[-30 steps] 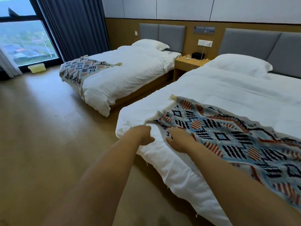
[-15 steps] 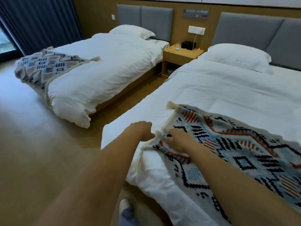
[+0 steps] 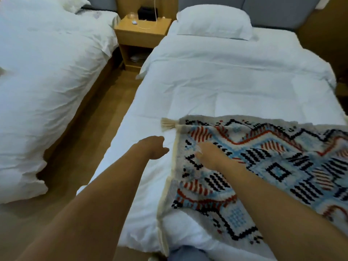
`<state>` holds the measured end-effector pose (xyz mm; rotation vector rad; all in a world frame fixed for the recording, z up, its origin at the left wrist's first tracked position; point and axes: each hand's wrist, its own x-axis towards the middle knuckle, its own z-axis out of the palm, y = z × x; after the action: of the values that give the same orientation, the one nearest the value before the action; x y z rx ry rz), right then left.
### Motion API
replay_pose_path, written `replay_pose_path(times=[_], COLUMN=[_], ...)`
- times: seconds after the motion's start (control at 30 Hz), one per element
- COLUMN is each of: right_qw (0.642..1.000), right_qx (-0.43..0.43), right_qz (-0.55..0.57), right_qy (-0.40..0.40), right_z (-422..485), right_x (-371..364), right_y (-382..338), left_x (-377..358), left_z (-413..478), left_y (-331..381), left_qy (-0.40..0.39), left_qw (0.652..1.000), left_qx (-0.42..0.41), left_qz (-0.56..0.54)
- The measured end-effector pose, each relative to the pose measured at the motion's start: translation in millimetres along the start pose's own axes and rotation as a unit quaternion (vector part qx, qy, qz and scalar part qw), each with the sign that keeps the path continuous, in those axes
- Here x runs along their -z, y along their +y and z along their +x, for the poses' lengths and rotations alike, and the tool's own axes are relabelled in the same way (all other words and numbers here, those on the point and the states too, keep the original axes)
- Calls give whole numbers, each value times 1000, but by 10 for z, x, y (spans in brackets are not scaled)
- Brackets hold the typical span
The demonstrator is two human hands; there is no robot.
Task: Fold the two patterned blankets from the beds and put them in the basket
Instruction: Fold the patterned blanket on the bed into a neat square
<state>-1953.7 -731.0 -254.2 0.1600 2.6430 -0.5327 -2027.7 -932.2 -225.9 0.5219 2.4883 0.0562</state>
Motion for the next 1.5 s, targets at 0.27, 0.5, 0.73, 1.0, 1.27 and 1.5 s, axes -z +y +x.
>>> replay_pose_path(times=[0.27,0.5,0.73,1.0,1.27,1.5], right_qw=[999,997,993,984,951,984], right_qx=[1,-49,-94,-50,-41,-29], right_qz=[1,9,-38,-19,80,-27], right_qy=[41,57,-56,170,296,176], right_z=[1466,2731,3529,4358,5594,5758], right_x=[198,-53,-224,435,899,-210], right_y=[249,429,700,446,280,554], left_x=[110,-207,-529,464,1291,182], left_z=[1447,2760,3640,4687,5670,5555], left_y=[-113,-273,-393,-903,-978,-649], left_qy=[30,57,47,203,249,203], left_qw=[999,996,998,914,841,943], left_qx=[-24,-28,-28,127,143,-37], left_qz=[37,56,26,-327,-459,-261])
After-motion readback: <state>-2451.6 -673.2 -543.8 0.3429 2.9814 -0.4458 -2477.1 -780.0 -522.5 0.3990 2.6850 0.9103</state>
